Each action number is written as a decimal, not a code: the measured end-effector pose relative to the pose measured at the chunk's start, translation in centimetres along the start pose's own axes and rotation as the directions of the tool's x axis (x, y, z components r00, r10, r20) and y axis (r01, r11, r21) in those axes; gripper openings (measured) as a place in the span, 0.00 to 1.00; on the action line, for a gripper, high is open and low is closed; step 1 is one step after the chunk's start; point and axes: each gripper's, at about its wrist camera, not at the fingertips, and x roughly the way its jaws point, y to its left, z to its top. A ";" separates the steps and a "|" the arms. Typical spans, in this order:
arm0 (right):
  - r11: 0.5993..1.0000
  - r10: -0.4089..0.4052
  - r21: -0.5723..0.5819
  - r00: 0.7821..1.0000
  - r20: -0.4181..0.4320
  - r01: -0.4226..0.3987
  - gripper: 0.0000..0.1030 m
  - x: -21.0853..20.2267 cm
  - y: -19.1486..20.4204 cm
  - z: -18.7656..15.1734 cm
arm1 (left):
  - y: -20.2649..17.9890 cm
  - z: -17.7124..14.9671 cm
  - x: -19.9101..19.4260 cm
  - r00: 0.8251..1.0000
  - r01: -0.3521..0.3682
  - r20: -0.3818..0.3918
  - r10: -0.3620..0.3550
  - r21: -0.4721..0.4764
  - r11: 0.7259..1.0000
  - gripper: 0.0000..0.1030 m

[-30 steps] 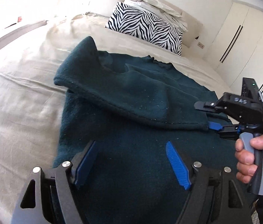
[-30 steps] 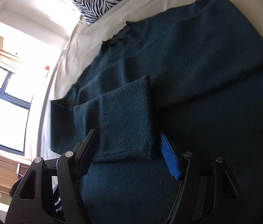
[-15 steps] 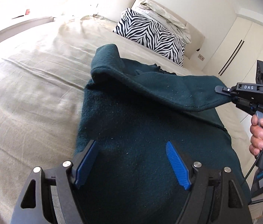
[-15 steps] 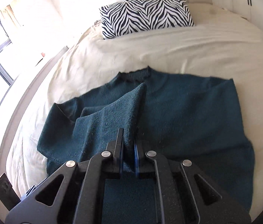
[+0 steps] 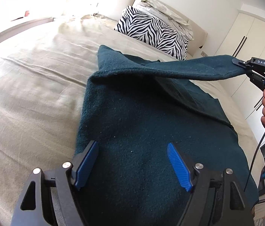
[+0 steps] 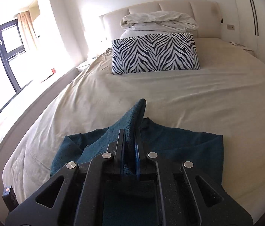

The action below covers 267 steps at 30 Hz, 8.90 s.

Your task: Fold small clothes

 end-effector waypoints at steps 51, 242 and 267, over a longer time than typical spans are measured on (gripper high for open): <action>0.751 -0.124 -0.632 0.899 -0.420 -0.191 0.49 19.2 28.2 -13.3 | 1.9 -1.3 -1.7 0.995 0.085 0.061 -0.082 -0.064 0.994 0.78; 0.908 -0.074 0.365 0.935 -0.347 0.208 0.53 -17.5 -13.5 -26.0 | 5.3 -5.1 -10.5 0.929 0.123 -0.330 -0.164 -0.141 0.982 0.80; 0.929 -0.016 0.318 0.878 -0.478 0.190 0.07 -19.3 -13.1 -28.8 | 3.0 -7.7 -11.0 0.895 0.011 -0.446 -0.013 -0.006 1.000 0.09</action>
